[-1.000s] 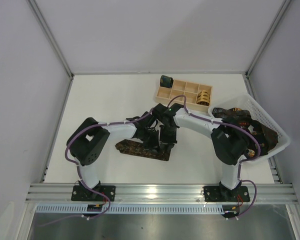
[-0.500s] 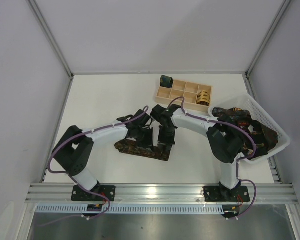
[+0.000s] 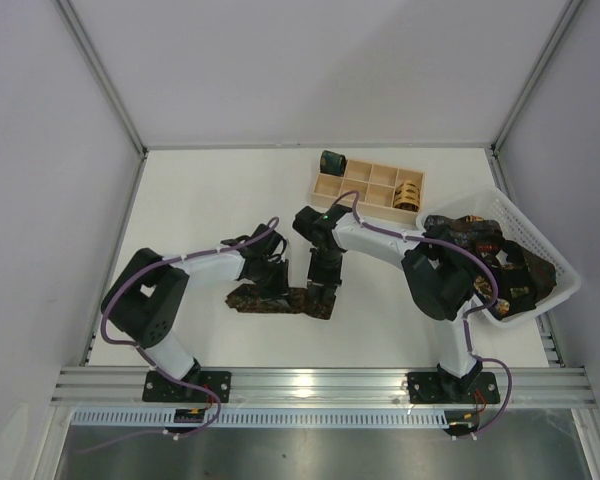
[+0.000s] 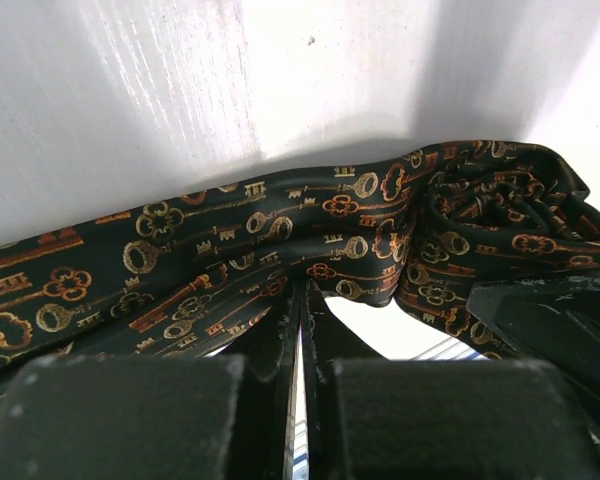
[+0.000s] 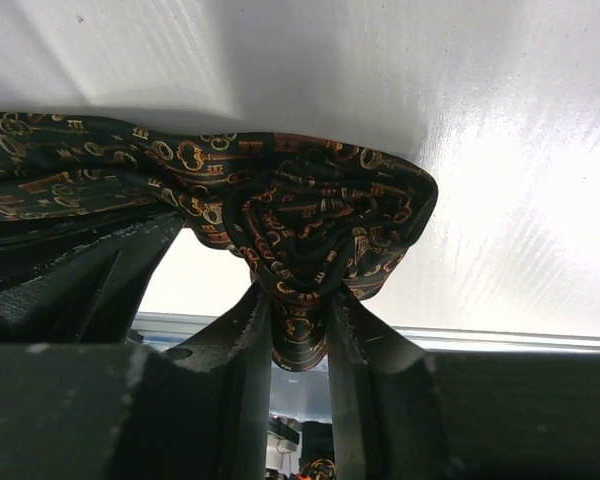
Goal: Roll the ties
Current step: Roll the tie
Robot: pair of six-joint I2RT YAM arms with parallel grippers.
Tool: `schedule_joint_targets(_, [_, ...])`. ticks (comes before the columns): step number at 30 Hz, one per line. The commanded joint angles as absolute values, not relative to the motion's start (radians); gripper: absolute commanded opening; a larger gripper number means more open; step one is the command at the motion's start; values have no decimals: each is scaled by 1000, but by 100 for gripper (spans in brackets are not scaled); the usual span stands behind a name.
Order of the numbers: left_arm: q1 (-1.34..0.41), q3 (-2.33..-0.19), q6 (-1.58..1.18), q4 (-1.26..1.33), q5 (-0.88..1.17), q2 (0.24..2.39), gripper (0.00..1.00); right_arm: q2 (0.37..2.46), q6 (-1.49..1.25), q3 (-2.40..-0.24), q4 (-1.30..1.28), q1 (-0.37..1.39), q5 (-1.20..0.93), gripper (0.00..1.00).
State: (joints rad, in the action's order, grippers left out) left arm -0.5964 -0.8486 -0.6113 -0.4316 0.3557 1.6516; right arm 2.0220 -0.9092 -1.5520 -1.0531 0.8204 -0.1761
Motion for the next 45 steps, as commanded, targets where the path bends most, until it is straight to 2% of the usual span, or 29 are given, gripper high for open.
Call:
schedule_joint_targets(1, [-598,-828,-614,-400,342,1664,4,2052,-928,-1580,-1003,827,-186,28])
schedule_joint_targets(4, [-598,-813,-611,-402,333,1663,4,2059,-925,-1591,-1002,828,-202,32])
schedule_joint_targets(5, [-598,-813,-607,-405,331,1667,4,2059,-920,-1592,-1003,830,-204,40])
schedule_joint_targets(11, [-583,-859,-554,-485,290,1666,3,2056,-876,-1618,-1026,836,-181,49])
schedule_joint_targets(22, [-569,-998,-410,-678,219,1618,6,2033,-798,-1667,-1043,865,-189,51])
schedule_joint_targets(24, [-561,-1003,-396,-689,238,1612,6,2023,-795,-1669,-1037,870,-184,56])
schedule_joint_targets(32, [-532,-939,-437,-629,330,1580,6,2028,-781,-1695,-1011,870,-225,61])
schedule_joint_targets(45, [-437,-833,-483,-606,318,1470,9,2060,-775,-1732,-979,888,-262,61])
